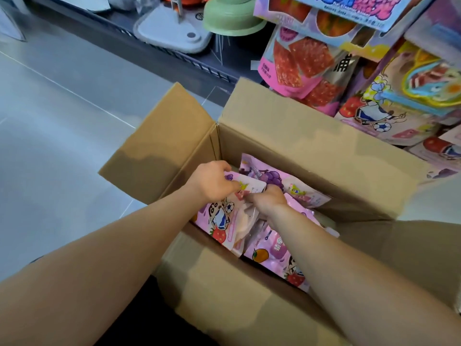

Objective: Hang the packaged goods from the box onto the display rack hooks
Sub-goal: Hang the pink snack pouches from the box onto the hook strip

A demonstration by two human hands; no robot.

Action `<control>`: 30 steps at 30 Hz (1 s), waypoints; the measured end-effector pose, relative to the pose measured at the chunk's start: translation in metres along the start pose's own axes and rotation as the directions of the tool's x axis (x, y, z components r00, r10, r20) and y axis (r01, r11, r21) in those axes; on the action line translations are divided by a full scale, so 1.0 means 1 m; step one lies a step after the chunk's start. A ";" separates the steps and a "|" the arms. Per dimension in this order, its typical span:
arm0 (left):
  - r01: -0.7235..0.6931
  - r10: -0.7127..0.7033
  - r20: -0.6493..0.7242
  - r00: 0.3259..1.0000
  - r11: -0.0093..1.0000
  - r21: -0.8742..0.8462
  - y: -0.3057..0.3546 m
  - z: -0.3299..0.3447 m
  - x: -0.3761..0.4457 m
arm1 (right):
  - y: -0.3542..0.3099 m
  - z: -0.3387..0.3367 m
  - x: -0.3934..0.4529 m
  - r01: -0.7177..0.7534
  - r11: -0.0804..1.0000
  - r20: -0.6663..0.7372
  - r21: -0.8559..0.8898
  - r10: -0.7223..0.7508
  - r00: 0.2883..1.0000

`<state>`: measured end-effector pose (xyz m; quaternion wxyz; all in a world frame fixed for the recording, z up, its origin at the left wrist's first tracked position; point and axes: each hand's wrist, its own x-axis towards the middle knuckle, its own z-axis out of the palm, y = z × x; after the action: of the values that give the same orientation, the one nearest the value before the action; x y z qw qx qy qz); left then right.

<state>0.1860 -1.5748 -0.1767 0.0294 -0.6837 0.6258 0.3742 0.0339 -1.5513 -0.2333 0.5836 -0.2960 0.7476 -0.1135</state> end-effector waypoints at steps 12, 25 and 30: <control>0.230 -0.225 0.061 0.973 0.887 -0.401 -0.007 -0.002 0.004 | 0.040 -0.087 -0.017 -0.070 0.903 0.235 0.425 -0.035 0.971; -0.331 0.329 -0.252 0.910 0.943 0.034 0.052 -0.012 -0.045 | -0.015 -0.084 -0.072 0.548 0.830 -0.029 -0.099 -0.553 0.833; -0.380 0.362 -0.343 0.867 0.925 0.013 0.067 -0.023 -0.064 | -0.039 -0.110 -0.095 0.613 0.778 -0.111 -0.139 -0.627 0.771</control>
<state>0.1423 -1.5474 -0.0970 -0.1700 -0.6054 0.7305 0.2664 -0.0442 -1.5476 -0.1047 0.4403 -0.5438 0.6546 -0.2862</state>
